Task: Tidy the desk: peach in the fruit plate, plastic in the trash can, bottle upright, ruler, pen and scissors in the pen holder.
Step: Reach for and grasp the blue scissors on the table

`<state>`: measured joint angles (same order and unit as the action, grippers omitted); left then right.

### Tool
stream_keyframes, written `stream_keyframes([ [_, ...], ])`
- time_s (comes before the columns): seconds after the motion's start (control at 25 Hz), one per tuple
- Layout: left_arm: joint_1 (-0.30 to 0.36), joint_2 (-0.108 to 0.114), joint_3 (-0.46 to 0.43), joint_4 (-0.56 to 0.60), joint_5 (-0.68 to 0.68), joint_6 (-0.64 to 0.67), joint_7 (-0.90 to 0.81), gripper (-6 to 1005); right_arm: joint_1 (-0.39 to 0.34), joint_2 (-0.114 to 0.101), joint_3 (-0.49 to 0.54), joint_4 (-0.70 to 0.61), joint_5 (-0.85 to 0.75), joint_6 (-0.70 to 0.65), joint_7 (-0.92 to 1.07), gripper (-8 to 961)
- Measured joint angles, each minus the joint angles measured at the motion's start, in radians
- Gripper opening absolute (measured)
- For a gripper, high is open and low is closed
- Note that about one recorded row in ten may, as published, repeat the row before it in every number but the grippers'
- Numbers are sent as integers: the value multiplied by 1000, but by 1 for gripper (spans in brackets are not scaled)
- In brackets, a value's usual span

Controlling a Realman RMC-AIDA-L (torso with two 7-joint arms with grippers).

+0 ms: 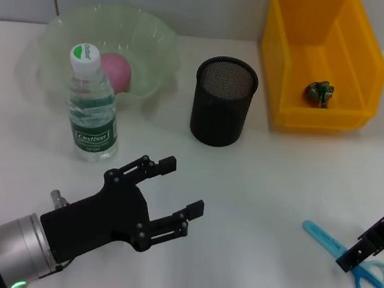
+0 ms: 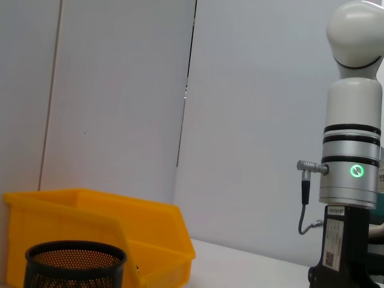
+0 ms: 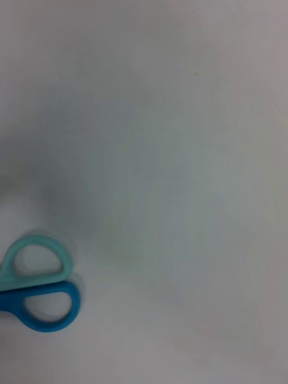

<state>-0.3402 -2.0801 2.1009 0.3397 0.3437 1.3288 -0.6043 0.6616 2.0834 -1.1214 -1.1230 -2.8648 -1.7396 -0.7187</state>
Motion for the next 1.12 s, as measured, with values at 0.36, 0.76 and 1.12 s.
stream_keyframes([
  [0.36, -1, 0, 8, 5, 0, 0, 0, 797, 9, -3, -8, 25, -1, 6, 1, 782],
  [0.76, -7, 0, 9, 2, 0, -2, 0, 797, 38, -4, -9, 58, -21, 27, 14, 779],
  [1.12, -9, 0, 15, 1, 2, -2, 0, 797, 34, 3, -38, 55, -29, 37, 37, 777],
])
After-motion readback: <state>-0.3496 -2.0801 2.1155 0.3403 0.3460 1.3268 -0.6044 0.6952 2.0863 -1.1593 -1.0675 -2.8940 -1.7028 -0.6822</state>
